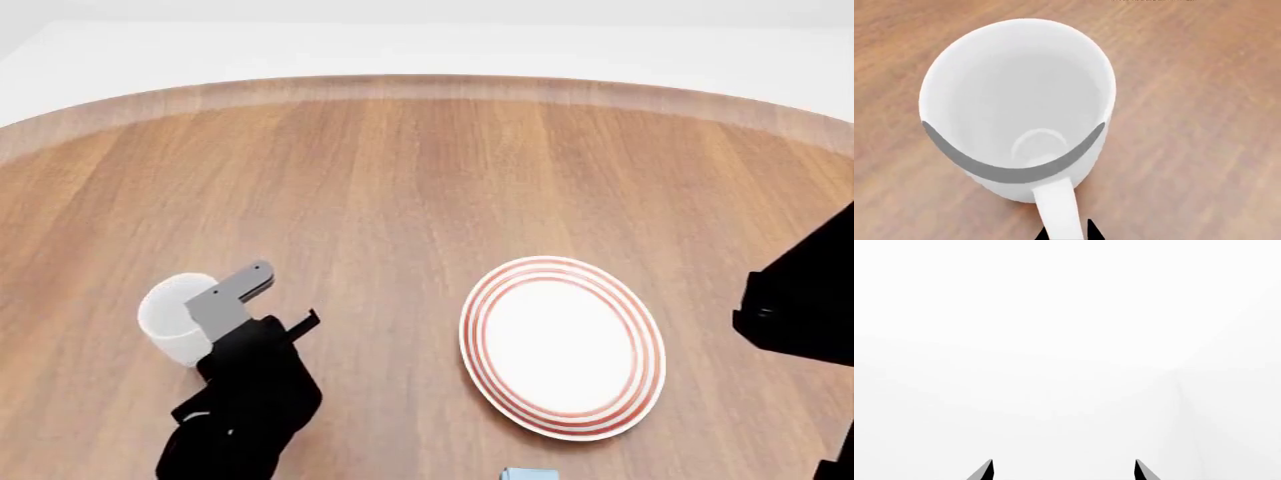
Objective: Pick up the white mug and put it on the plate, and put the chocolate pudding to the right of the plate.
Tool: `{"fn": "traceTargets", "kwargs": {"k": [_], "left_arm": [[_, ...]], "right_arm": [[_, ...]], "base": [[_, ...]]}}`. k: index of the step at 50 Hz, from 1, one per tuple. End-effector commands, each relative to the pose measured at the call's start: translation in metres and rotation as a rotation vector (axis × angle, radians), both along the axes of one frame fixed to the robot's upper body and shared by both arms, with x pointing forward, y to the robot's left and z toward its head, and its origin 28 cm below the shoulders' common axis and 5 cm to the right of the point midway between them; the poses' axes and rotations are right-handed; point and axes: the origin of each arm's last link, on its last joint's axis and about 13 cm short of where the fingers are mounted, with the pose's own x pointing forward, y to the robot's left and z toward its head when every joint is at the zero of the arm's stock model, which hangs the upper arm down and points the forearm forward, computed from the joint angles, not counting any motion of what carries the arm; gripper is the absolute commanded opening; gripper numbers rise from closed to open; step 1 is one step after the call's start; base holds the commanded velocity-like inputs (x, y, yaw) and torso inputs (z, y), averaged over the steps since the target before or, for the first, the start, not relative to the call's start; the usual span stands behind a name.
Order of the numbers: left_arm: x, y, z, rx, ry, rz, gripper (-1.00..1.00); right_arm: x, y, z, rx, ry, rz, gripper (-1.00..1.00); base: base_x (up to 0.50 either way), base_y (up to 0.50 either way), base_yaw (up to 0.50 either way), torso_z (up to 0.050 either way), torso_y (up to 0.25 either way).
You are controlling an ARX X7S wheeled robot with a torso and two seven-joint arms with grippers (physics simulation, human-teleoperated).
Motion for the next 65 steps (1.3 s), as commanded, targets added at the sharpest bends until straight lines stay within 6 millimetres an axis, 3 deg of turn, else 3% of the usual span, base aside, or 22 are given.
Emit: {"fn": "traceTargets", "kwargs": {"k": [1,13,19,23,31,41,49,65], "left_arm": [[0.0,0.002,-0.004,-0.012,-0.002,0.008,-1.0],[0.0,0.004,0.008,0.049,-0.075,-0.037,-1.0],[-0.009,0.002,0.054,0.162,-0.312,-0.325,-1.0],[-0.03,-0.001,0.091,0.275,-0.49,-0.604,-1.0],[-0.054,-0.002,0.115,0.286,-0.561,-0.968,-1.0],[-0.044,-0.003,0.121,0.283,-0.564,-1.213,-1.0],[-0.03,-0.004,0.151,0.297,-0.583,-1.379,-1.0],[-0.003,-0.021,0.172,0.333,-0.496,-1.745,-1.0]], "right_arm": [[0.0,-0.002,0.0,-0.009,0.002,-0.013,1.0],[0.0,-0.002,-0.001,-0.012,0.01,-0.017,1.0],[0.0,-0.002,-0.001,-0.012,0.01,-0.021,1.0],[0.0,-0.002,0.0,-0.012,0.008,-0.022,1.0],[0.0,-0.002,-0.001,-0.011,0.009,-0.024,1.0],[0.0,-0.003,0.0,-0.007,0.011,-0.026,1.0],[0.001,-0.004,0.0,-0.005,0.01,-0.026,1.0],[0.001,-0.006,0.0,-0.003,0.004,-0.03,1.0]], "base": [[0.0,0.0,0.0,0.0,0.0],[0.0,0.0,0.0,0.0,0.0],[0.0,0.0,0.0,0.0,0.0],[0.0,0.0,0.0,0.0,0.0],[0.0,0.0,0.0,0.0,0.0],[0.0,0.0,0.0,0.0,0.0],[0.0,0.0,0.0,0.0,0.0],[0.0,0.0,0.0,0.0,0.0]]}}
